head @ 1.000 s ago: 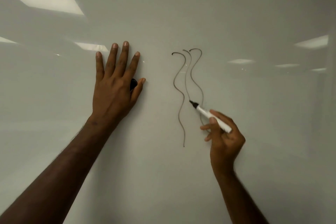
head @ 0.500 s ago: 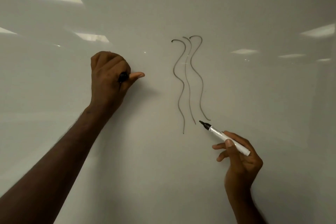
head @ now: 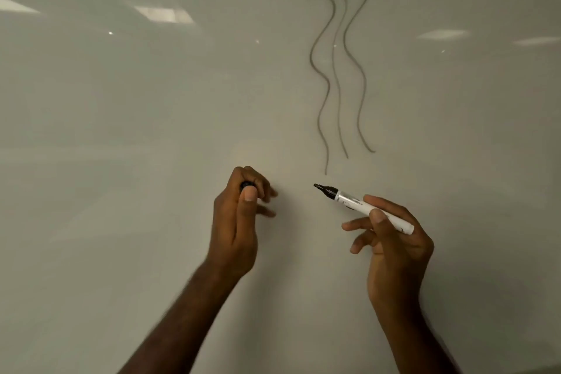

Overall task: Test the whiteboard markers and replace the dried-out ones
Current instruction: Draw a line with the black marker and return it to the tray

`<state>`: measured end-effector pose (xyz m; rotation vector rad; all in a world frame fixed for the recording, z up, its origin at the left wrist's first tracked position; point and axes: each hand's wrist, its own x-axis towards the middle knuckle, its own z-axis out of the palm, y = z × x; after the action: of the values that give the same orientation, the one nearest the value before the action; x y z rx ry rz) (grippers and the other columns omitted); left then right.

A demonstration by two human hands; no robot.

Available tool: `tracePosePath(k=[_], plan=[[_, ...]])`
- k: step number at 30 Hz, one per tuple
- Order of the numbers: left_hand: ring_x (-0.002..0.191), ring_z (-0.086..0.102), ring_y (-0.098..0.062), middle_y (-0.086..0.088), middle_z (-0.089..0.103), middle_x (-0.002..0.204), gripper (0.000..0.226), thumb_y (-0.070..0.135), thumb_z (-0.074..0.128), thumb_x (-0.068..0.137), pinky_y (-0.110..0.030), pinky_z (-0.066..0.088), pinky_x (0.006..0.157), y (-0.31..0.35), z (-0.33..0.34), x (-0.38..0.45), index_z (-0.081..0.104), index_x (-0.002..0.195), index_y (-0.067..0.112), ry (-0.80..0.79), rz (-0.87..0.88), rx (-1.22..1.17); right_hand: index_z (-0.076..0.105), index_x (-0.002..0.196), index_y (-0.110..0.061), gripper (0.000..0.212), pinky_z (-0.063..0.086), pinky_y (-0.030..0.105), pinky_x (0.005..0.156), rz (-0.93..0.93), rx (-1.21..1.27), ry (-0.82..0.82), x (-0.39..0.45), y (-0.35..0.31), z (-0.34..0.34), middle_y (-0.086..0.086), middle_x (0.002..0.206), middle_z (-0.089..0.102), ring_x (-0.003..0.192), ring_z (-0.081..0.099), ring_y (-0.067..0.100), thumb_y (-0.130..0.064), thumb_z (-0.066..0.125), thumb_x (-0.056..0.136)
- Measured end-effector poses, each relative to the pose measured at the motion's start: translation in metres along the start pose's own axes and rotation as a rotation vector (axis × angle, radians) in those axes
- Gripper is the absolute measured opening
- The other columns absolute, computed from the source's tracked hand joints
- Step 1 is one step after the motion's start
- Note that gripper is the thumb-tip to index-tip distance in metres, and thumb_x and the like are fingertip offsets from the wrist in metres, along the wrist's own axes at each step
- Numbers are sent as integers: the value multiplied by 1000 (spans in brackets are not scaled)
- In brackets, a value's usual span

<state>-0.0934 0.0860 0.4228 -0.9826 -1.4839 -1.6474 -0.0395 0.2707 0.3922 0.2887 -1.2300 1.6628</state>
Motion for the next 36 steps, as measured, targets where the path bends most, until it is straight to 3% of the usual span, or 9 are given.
tracePosePath(k=[4,7,10,12,17,29,36], plan=[[115,65,-37,-21,69,97,28,20,23,107,-58,56,88,-3,9,-33,48,100,8,146,-165,-218,69,98,-6,15,56,33,52,57,42,-70,-15,4,5,13,87,75,68,73,37,-8,57,89],[123,60,-40,-21,72,100,24,26,22,105,-55,57,86,2,13,-46,39,97,11,206,-298,-481,72,94,-9,13,60,35,61,96,81,-111,-25,9,6,13,86,75,71,74,38,-8,60,88],[127,58,-37,-19,72,108,23,28,23,105,-49,58,84,6,15,-51,37,95,12,278,-334,-570,75,90,-16,12,61,37,63,89,143,-145,-32,11,7,13,86,74,73,74,40,-16,65,84],[129,57,-36,-21,69,120,23,27,24,105,-52,56,90,7,17,-51,38,95,13,304,-347,-611,76,90,-20,13,62,38,63,71,145,-176,-37,11,8,9,86,74,75,74,39,-19,65,83],[128,58,-34,-21,65,130,25,29,23,104,-56,48,104,8,23,-45,40,98,13,311,-357,-621,76,93,-30,18,63,39,67,51,78,-251,-47,7,17,0,90,76,80,76,30,-46,73,84],[123,63,-33,-16,67,128,25,26,18,104,-50,48,106,6,34,-46,38,96,13,274,-315,-565,75,97,-27,27,63,42,72,51,33,-290,-41,6,19,1,94,76,84,76,30,-50,72,84],[99,73,-36,-14,77,94,30,34,35,100,-52,57,92,13,37,-46,45,101,6,400,-354,-481,73,102,-20,28,63,35,70,-49,-184,-425,-44,13,15,-3,90,78,78,76,18,-43,71,87]])
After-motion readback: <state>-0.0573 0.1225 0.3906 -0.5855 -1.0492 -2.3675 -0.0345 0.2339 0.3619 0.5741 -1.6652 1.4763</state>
